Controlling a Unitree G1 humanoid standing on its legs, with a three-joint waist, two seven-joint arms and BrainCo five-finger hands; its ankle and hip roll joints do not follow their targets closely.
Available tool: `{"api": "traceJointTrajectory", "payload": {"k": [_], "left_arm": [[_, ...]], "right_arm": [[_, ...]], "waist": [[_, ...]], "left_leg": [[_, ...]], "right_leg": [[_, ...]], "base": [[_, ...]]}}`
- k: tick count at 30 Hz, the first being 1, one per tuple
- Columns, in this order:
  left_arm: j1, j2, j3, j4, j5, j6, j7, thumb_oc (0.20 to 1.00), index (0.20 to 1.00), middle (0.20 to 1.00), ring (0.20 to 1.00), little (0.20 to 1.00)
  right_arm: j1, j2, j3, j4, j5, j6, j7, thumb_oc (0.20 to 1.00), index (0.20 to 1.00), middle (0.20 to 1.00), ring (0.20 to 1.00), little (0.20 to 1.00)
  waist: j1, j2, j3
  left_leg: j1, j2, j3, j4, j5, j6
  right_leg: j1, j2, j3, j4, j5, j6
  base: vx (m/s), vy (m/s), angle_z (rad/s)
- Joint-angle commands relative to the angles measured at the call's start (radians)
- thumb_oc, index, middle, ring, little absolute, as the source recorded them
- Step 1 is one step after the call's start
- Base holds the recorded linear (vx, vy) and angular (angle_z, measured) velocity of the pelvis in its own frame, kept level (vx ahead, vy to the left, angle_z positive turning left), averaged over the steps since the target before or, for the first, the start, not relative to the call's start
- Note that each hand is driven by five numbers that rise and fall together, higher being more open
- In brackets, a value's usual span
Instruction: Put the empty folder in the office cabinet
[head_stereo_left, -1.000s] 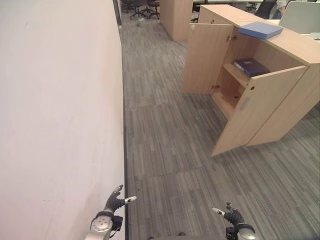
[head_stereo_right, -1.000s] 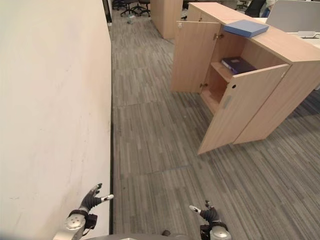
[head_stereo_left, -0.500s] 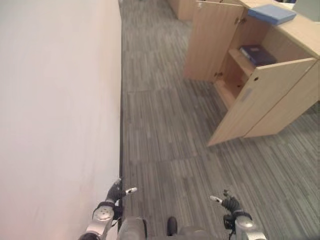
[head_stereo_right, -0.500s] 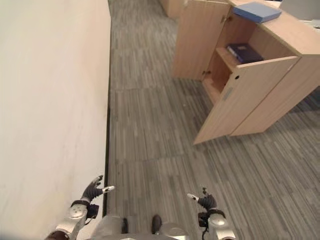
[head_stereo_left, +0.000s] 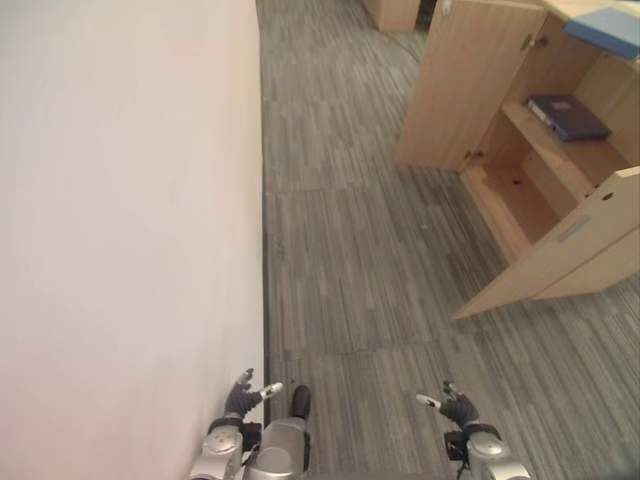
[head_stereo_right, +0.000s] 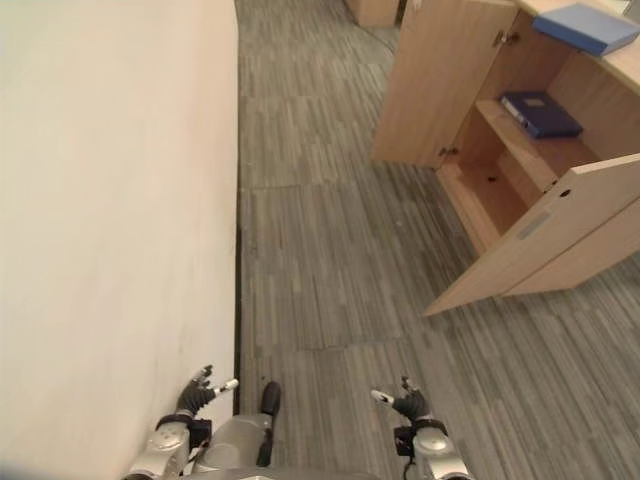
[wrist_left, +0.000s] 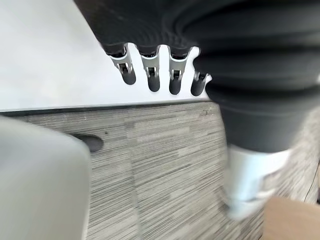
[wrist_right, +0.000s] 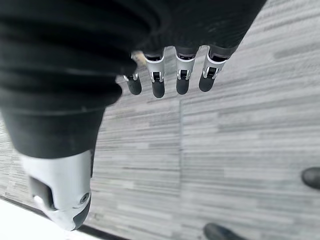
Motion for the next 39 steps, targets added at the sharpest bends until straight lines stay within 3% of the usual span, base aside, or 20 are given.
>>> {"api": "traceJointTrajectory", "payload": {"k": [1,3,6,8,9,10,11,12,13,14,16,18,20,25,28,31,33,34,35,39], "left_arm": [[0.008,0.095,-0.065,-0.021,-0.01,-0.024,0.0,1.0,1.0,1.0,1.0,1.0],[0.013,0.101,-0.057,-0.006,0.001,-0.023,0.0,1.0,1.0,1.0,1.0,1.0],[0.02,0.114,-0.052,-0.01,0.016,-0.021,-0.006,1.0,1.0,1.0,1.0,1.0],[0.023,0.118,-0.052,-0.015,0.017,-0.021,-0.006,1.0,1.0,1.0,1.0,1.0],[0.017,0.128,-0.056,-0.027,0.018,-0.02,-0.011,1.0,1.0,1.0,1.0,1.0],[0.017,0.128,-0.056,-0.026,0.018,-0.02,-0.011,1.0,1.0,1.0,1.0,1.0],[0.002,0.141,-0.064,-0.05,0.017,-0.018,-0.01,1.0,1.0,1.0,1.0,1.0],[-0.003,0.144,-0.071,-0.062,0.017,-0.017,-0.009,1.0,1.0,1.0,1.0,1.0],[-0.003,0.143,-0.071,-0.062,0.017,-0.017,-0.009,1.0,1.0,1.0,1.0,1.0],[-0.015,0.141,-0.08,-0.083,0.018,-0.011,-0.007,1.0,1.0,1.0,1.0,1.0],[-0.021,0.137,-0.083,-0.093,0.015,-0.013,-0.007,1.0,1.0,1.0,1.0,1.0],[-0.031,0.134,-0.091,-0.111,0.006,-0.014,-0.005,1.0,1.0,1.0,1.0,1.0],[-0.042,0.14,-0.113,-0.154,0.004,-0.012,-0.008,1.0,1.0,1.0,1.0,1.0],[-0.015,0.15,-0.12,-0.187,0.033,-0.005,-0.03,1.0,1.0,1.0,1.0,1.0],[0.007,0.121,-0.113,-0.163,0.025,-0.011,-0.039,1.0,1.0,1.0,1.0,1.0],[0.009,0.101,-0.111,-0.148,-0.001,-0.012,-0.04,1.0,1.0,1.0,1.0,1.0],[0.002,0.089,-0.11,-0.138,-0.018,-0.015,-0.041,1.0,1.0,1.0,1.0,1.0],[-0.009,0.085,-0.112,-0.128,-0.023,-0.017,-0.031,1.0,1.0,1.0,1.0,1.0],[-0.014,0.084,-0.113,-0.124,-0.028,-0.018,-0.023,1.0,1.0,1.0,1.0,1.0],[-0.017,0.07,-0.115,-0.118,-0.047,-0.018,-0.012,1.0,1.0,1.0,1.0,1.0]], "right_arm": [[0.01,-0.078,0.007,-0.062,-0.029,-0.03,0.004,1.0,1.0,1.0,1.0,1.0],[0.008,-0.073,0.008,-0.056,-0.031,-0.031,0.007,1.0,1.0,1.0,1.0,1.0],[0.006,-0.064,-0.004,-0.046,-0.031,-0.031,0.011,1.0,1.0,1.0,1.0,1.0],[0.005,-0.064,-0.007,-0.043,-0.033,-0.03,0.012,1.0,1.0,1.0,1.0,1.0],[-0.007,-0.062,-0.009,-0.027,-0.035,-0.03,0.012,1.0,1.0,1.0,1.0,1.0],[-0.007,-0.062,-0.009,-0.026,-0.035,-0.03,0.012,1.0,1.0,1.0,1.0,1.0],[-0.025,-0.063,-0.015,-0.01,-0.04,-0.023,0.006,1.0,1.0,1.0,1.0,1.0],[-0.031,-0.062,-0.023,0.003,-0.036,-0.02,0.003,1.0,1.0,1.0,1.0,1.0],[-0.032,-0.062,-0.023,0.003,-0.036,-0.02,0.003,1.0,1.0,1.0,1.0,1.0],[-0.031,-0.054,-0.056,0.068,-0.023,-0.014,-0.011,1.0,1.0,1.0,1.0,1.0],[-0.029,-0.055,-0.068,0.097,-0.018,-0.012,-0.019,1.0,1.0,1.0,1.0,1.0],[-0.025,-0.063,-0.091,0.147,-0.024,-0.007,-0.042,1.0,1.0,1.0,1.0,1.0],[-0.025,-0.08,-0.119,0.218,-0.034,0.006,-0.069,1.0,1.0,1.0,1.0,1.0],[0.018,-0.094,-0.166,0.303,-0.045,0.03,-0.089,1.0,1.0,1.0,1.0,1.0],[0.058,-0.124,-0.201,0.33,-0.038,0.025,-0.106,1.0,1.0,1.0,1.0,1.0],[0.059,-0.143,-0.22,0.344,-0.026,0.028,-0.109,1.0,1.0,1.0,1.0,1.0],[0.054,-0.154,-0.227,0.343,-0.008,0.024,-0.11,1.0,1.0,1.0,1.0,1.0],[0.039,-0.169,-0.223,0.335,0.006,0.02,-0.113,1.0,1.0,1.0,1.0,1.0],[0.034,-0.174,-0.222,0.331,0.012,0.02,-0.117,1.0,1.0,1.0,1.0,1.0],[0.037,-0.181,-0.222,0.312,0.037,0.018,-0.118,1.0,1.0,1.0,1.0,1.0]], "waist": [[-0.001,0.06,-0.072],[0.005,0.048,-0.088],[0.007,0.016,-0.119],[0.009,0.009,-0.124],[0.007,0.009,-0.124],[0.008,0.008,-0.124],[-0.003,0.034,-0.098],[-0.015,0.053,-0.085],[-0.016,0.053,-0.084],[-0.042,0.101,-0.06],[-0.057,0.102,-0.053],[-0.084,0.096,-0.041],[-0.112,0.117,-0.023],[-0.143,0.117,-0.007],[-0.19,0.132,-0.014],[-0.22,0.145,-0.019],[-0.239,0.147,-0.014],[-0.241,0.134,0.007],[-0.238,0.127,0.014],[-0.22,0.121,0.01]], "left_leg": [[-0.154,0.129,-0.102,-0.199,0.175,-0.126],[-0.159,0.123,-0.087,-0.179,0.186,-0.119],[-0.155,0.09,-0.046,-0.15,0.165,-0.096],[-0.147,0.079,-0.032,-0.153,0.151,-0.085],[-0.115,0.07,-0.006,-0.165,0.12,-0.062],[-0.114,0.07,-0.005,-0.165,0.12,-0.062],[-0.074,0.089,0.018,-0.173,0.092,-0.041],[-0.051,0.099,0.026,-0.177,0.08,-0.032],[-0.05,0.098,0.026,-0.177,0.08,-0.032],[0.029,0.117,0.039,-0.201,0.048,-0.016],[0.062,0.103,0.047,-0.212,0.034,-0.014],[0.117,0.087,0.066,-0.224,0.0,-0.02],[0.178,0.113,0.107,-0.234,-0.033,-0.039],[0.269,0.125,0.203,-0.232,-0.094,-0.054],[0.311,0.125,0.22,-0.178,-0.139,-0.061],[0.296,0.142,0.227,-0.095,-0.16,-0.077],[0.254,0.181,0.237,0.044,-0.127,-0.104],[0.194,0.199,0.201,0.235,-0.081,-0.125],[0.164,0.2,0.175,0.292,-0.055,-0.131],[0.091,0.232,0.104,0.182,-0.018,-0.121]], "right_leg": [[0.093,0.118,0.049,0.005,-0.096,-0.005],[0.094,0.101,0.053,0.015,-0.091,0.01],[0.063,0.06,0.058,0.068,0.042,0.064],[0.053,0.055,0.062,0.094,0.088,0.08],[0.012,0.062,0.056,0.192,0.177,0.119],[0.011,0.061,0.057,0.194,0.175,0.119],[-0.074,0.07,0.001,0.356,0.277,0.178],[-0.109,0.081,-0.027,0.431,0.305,0.196],[-0.111,0.08,-0.028,0.436,0.302,0.196],[-0.203,0.075,-0.119,0.553,0.309,0.196],[-0.23,0.045,-0.16,0.545,0.285,0.196],[-0.273,-0.016,-0.247,0.486,0.218,0.184],[-0.356,-0.066,-0.387,0.382,0.151,0.14],[-0.398,-0.116,-0.581,0.246,0.196,0.106],[-0.375,-0.082,-0.486,0.204,0.167,0.078],[-0.356,-0.061,-0.461,0.165,0.153,0.056],[-0.334,-0.033,-0.413,0.136,0.135,0.033],[-0.306,-0.005,-0.361,0.131,0.105,-0.002],[-0.293,0.004,-0.339,0.121,0.101,-0.013],[-0.24,-0.004,-0.247,0.081,0.091,0.011]], "base": [[0.29,0.183,-0.15],[0.34,0.217,-0.05],[0.3,0.193,-0.07],[0.18,0.127,-0.03],[0.21,0.15,-0.04],[0.22,0.181,-0.11],[0.15,0.134,-0.14],[0.14,0.132,-0.22],[0.24,0.185,-0.09],[0.3,0.19,-0.17],[0.25,0.14,-0.43],[0.25,0.029,-0.38],[0.32,-0.037,-0.33],[0.2,-0.106,-0.82],[0.18,-0.122,-0.74],[0.13,-0.09,-0.69],[0.19,-0.166,-0.39],[0.28,-0.208,-0.93],[0.32,-0.168,-1.27],[0.28,0.091,-1.35]]}}
